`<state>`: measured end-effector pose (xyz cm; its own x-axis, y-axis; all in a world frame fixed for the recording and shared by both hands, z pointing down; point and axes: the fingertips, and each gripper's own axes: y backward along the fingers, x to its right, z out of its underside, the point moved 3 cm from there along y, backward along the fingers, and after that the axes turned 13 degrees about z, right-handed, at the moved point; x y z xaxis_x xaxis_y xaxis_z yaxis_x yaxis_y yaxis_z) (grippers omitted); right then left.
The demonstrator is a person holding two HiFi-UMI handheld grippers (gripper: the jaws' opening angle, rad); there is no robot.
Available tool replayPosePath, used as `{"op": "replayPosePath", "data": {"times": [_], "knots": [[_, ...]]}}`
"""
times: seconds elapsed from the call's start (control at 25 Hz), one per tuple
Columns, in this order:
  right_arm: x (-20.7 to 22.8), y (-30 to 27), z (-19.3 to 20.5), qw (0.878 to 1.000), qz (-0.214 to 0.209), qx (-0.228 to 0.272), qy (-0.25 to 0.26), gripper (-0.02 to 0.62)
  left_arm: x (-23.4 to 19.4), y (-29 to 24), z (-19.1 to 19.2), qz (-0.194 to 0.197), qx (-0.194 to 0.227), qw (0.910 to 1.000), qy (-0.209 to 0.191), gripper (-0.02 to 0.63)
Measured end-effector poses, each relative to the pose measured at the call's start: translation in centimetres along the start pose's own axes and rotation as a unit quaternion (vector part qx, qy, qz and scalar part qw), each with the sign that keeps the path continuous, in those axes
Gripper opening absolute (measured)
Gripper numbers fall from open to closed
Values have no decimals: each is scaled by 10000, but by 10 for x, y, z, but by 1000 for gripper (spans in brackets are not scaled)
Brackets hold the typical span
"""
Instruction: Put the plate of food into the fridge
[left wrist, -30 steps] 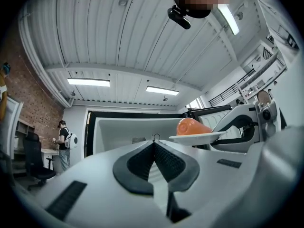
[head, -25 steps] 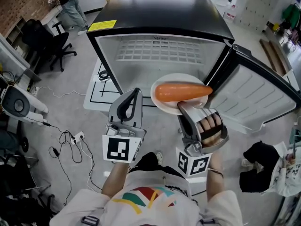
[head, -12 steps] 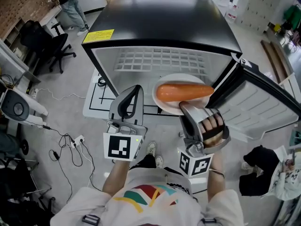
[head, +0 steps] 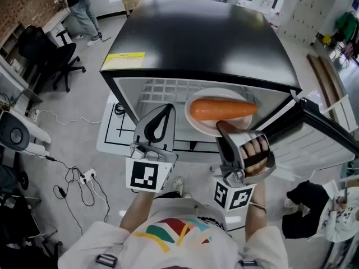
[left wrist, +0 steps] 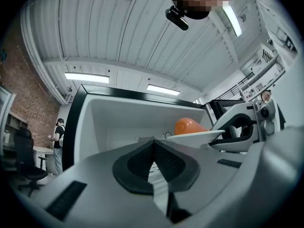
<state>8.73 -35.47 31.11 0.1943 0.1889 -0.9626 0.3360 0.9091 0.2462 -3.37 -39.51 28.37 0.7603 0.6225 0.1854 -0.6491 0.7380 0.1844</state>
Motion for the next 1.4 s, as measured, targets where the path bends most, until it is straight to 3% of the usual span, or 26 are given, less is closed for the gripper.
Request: {"op": "replayPosePath", "data": {"times": [0.32, 0.8, 1.4], "knots": [[-13, -42, -3, 9998, -180, -91, 60, 48, -30, -3, 12, 67, -36, 9999, 87, 6], [-23, -65, -2, 9992, -261, -293, 93, 48, -43, -19, 26, 305, -37, 9988, 392, 6], [-23, -76, 13, 9988, -480, -95, 14, 48, -35, -34, 18, 84, -93, 9997, 194, 6]]}}
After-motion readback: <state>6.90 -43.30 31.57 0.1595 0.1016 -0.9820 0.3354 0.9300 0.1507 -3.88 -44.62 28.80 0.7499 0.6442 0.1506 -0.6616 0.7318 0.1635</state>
